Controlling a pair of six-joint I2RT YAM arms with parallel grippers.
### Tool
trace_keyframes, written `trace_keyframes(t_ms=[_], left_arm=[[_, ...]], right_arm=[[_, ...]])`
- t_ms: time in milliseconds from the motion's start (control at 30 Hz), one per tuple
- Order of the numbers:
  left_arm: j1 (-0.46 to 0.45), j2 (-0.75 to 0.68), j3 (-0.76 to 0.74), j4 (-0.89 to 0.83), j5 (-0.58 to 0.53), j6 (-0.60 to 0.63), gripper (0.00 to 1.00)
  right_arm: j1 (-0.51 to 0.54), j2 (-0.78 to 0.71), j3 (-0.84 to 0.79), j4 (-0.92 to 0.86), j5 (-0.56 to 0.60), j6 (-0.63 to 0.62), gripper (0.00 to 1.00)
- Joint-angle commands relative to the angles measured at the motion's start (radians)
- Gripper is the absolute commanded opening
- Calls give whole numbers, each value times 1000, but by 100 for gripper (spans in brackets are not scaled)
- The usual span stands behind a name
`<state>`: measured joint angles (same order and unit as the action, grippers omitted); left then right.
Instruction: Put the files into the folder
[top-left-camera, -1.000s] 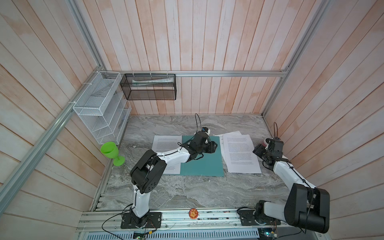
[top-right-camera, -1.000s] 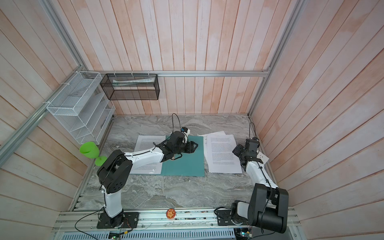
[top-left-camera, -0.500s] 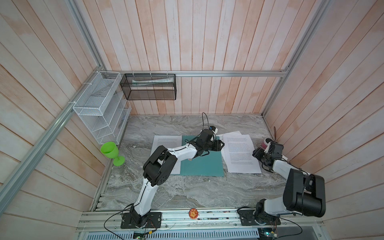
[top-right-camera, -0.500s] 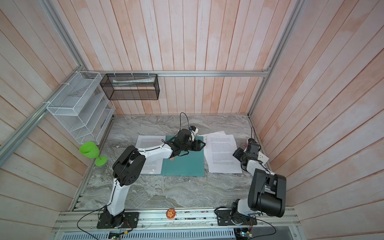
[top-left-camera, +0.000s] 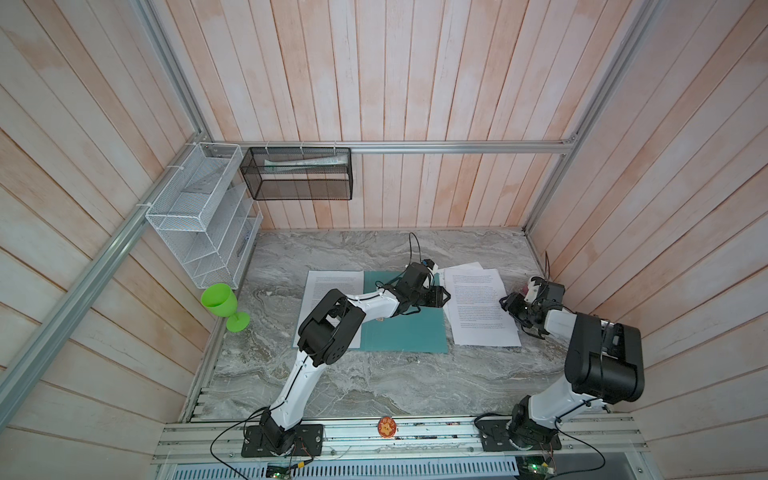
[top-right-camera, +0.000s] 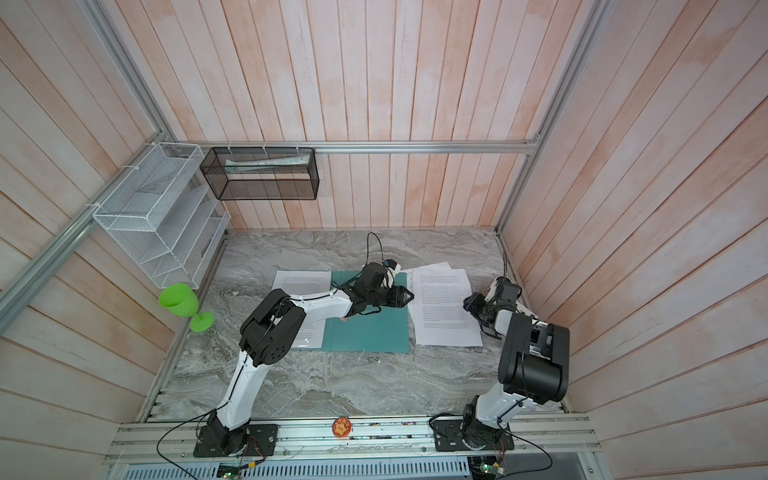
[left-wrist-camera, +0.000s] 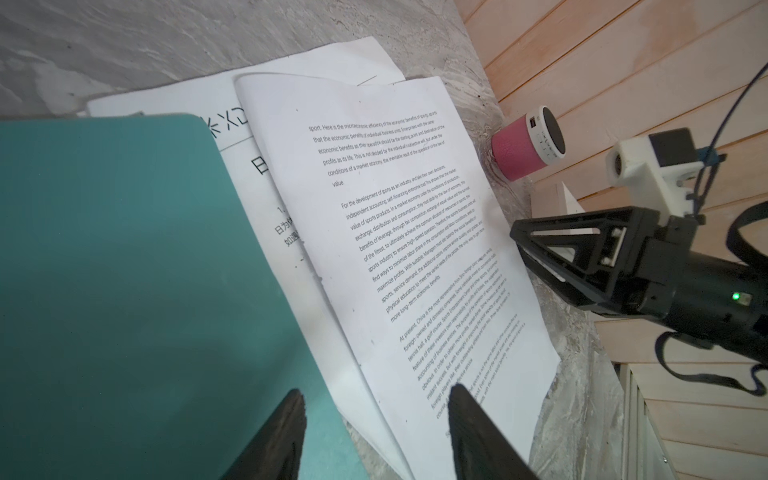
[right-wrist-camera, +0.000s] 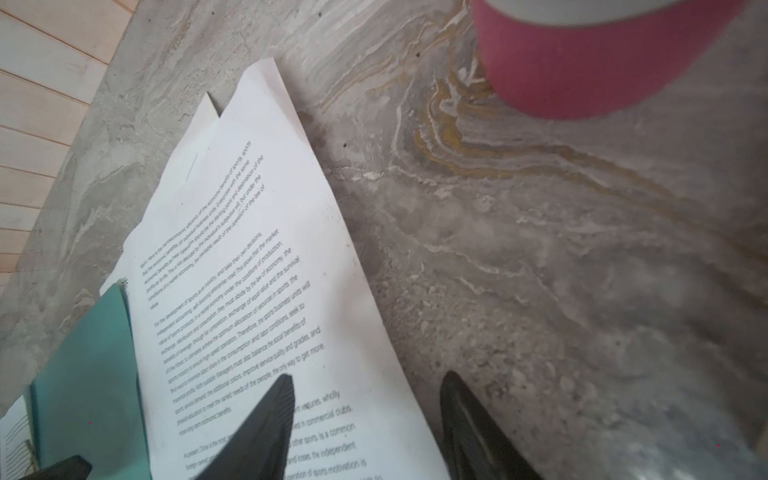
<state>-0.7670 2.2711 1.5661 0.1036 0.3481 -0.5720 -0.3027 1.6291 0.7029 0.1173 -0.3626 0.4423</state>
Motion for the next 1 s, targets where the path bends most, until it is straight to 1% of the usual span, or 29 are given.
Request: trace_keyframes(t_ms=[0, 267, 467, 500, 633, 700, 967], left_arm=[[0, 28, 29, -5, 21, -3, 57], [2, 46, 19, 1, 29, -9, 56], [3, 48, 8, 10, 37, -14, 55], [3, 47, 7, 10, 35, -14, 55], [5, 47, 4, 11, 33, -14, 55], [5, 48, 4, 13, 34, -14, 55], [5, 51, 8, 9, 32, -10, 55]], right_arm=[[-5, -33, -22, 6, -53, 6, 57], [-5, -125, -53, -13, -84, 8, 53], [-4, -143, -68, -4, -156, 19, 51], [-3, -144, -66, -14, -147, 19, 50], [-5, -160, -62, -68, 15, 12, 51], [-3, -167, -64, -79, 70, 6, 51], [-5, -151, -72, -118, 119, -9, 52]])
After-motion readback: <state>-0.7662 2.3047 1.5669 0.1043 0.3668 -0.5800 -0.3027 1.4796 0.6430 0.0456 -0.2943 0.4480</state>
